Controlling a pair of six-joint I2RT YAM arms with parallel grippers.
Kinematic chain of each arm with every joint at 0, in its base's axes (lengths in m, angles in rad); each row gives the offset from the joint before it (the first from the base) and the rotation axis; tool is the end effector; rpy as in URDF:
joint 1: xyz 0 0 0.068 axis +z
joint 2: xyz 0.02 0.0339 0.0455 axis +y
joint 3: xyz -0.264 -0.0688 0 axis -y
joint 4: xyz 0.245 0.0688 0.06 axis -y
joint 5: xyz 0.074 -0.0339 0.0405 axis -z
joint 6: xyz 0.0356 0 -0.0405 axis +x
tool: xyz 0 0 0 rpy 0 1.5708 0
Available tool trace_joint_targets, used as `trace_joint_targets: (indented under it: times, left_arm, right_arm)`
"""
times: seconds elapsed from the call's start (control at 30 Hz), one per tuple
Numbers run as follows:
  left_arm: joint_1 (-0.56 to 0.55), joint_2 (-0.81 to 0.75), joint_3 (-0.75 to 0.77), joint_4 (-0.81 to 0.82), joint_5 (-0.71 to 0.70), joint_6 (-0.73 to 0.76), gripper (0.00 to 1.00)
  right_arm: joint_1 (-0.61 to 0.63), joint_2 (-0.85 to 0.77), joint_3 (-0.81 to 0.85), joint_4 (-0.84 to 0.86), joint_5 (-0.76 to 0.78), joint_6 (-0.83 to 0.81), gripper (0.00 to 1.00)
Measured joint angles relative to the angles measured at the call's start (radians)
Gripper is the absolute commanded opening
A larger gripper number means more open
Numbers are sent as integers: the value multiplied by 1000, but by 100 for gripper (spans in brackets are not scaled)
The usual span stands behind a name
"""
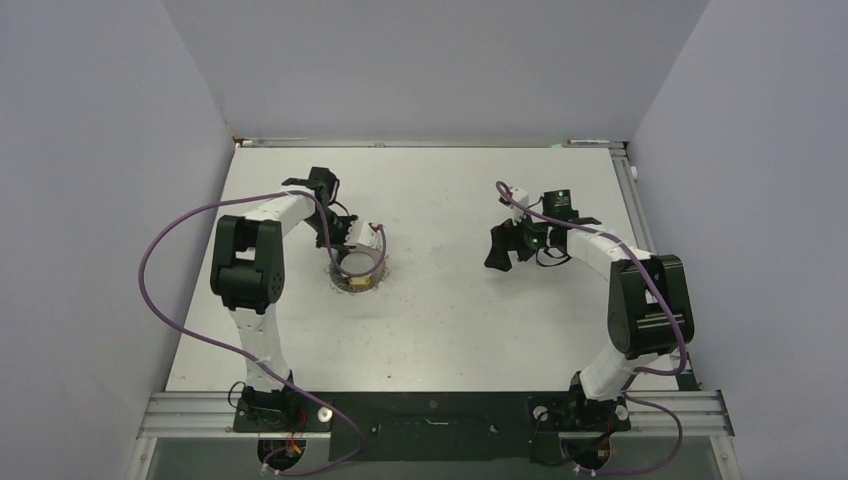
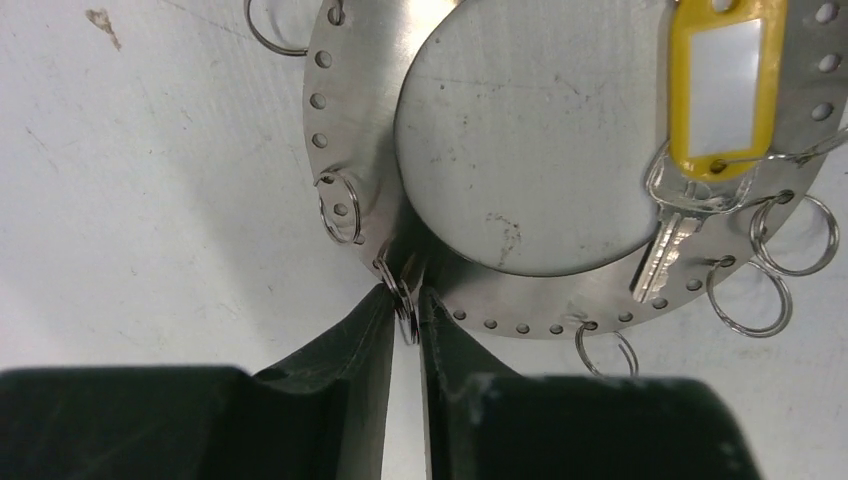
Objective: Remove the keys from the keyring
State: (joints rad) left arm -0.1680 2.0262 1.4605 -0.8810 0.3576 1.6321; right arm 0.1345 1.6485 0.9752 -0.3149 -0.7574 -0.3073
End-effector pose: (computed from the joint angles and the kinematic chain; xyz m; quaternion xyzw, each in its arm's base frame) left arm 0.3808 -0.0772 0.1634 0.7762 0.6018 -0.0912 0.1640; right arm 0.3182 0.0677 0.1874 -0.2986 0.8451 0.3298 0.2964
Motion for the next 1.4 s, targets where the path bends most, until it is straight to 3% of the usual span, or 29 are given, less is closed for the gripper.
trace_joint_targets:
  times: [0.07,0.47,0.67,0.97,1.27,1.4]
  left_arm:
    - [-6,-6,-10,5,-10,3,0]
    - [-154,-281,-156,79,-42,-124,0]
    - [-223,-414,-158,115,-61,-234,0]
    - [-283,-490,-138,108,-66,-350,0]
    - [-307,-518,-21,-25,-2,-387,0]
    - [-309,-537,11,-90,43,-386,0]
  right_arm:
    - [19,19,9,27,-17,33,90]
    - [117,79,18,365,-101,407,90]
    - [211,79,18,497,-132,507,90]
    - [283,39,0,609,-164,501,90]
    - [326,47,54,598,-190,401,98]
    - [338,47,69,607,-261,346,89]
